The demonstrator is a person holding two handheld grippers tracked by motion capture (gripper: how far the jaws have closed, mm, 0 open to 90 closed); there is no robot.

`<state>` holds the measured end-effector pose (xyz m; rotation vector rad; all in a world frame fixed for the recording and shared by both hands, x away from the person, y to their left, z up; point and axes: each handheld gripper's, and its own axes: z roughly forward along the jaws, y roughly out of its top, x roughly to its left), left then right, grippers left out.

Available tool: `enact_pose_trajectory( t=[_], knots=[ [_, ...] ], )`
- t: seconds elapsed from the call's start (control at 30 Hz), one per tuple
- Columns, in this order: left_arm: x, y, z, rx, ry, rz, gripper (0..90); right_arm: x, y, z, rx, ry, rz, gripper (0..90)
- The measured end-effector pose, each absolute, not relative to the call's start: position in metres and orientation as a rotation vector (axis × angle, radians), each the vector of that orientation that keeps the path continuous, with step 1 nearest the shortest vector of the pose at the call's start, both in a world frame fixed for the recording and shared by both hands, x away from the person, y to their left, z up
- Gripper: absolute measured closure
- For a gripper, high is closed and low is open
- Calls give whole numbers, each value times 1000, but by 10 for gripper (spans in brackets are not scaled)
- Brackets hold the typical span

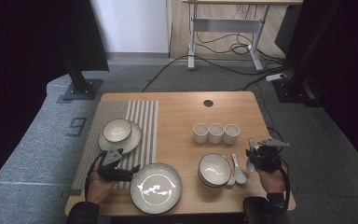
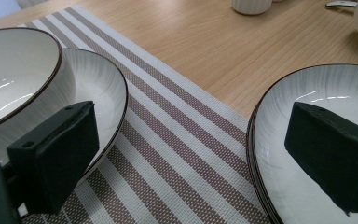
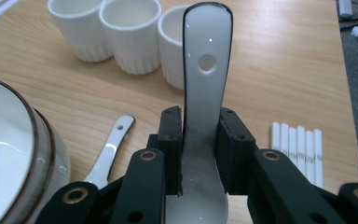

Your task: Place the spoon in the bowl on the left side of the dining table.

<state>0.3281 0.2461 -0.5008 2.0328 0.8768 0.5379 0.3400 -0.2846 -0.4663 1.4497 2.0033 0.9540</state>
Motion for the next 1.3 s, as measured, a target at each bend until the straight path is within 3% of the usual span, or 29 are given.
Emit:
enact_pose_trajectory(
  t=[1.3],
  knots=[
    [336, 232, -477, 2104, 945, 467, 63, 355, -240, -399, 1237, 2073, 1078, 736]
  ],
)
